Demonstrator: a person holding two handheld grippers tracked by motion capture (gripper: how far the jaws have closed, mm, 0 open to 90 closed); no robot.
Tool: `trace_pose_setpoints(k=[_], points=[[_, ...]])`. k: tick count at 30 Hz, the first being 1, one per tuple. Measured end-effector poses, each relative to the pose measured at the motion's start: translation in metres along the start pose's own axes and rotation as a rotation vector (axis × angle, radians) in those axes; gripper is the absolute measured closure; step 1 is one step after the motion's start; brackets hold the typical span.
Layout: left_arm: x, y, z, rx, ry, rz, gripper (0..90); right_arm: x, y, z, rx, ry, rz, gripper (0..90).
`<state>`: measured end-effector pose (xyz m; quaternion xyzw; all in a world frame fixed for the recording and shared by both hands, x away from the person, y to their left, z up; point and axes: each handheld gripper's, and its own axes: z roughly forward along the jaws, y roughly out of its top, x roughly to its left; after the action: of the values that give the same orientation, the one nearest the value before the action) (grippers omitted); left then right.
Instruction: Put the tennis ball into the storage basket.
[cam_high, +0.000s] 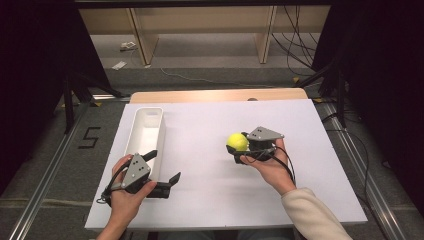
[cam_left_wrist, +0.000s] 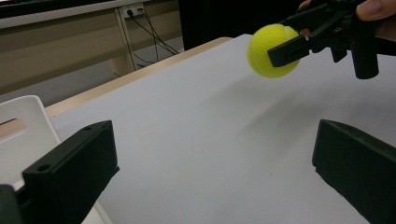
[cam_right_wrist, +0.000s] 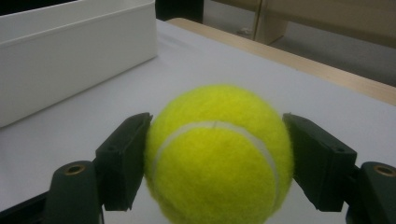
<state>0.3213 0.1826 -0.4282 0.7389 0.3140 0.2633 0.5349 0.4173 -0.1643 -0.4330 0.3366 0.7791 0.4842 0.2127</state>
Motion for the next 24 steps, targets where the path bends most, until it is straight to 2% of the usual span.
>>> trace_pose_setpoints(k=[24], points=[[0.0001,0.0003,-0.0005,-0.003,0.000,-0.001,0.0,0.0058,0.0044,0.0080,0.000,0.012,-0.008,27.3]])
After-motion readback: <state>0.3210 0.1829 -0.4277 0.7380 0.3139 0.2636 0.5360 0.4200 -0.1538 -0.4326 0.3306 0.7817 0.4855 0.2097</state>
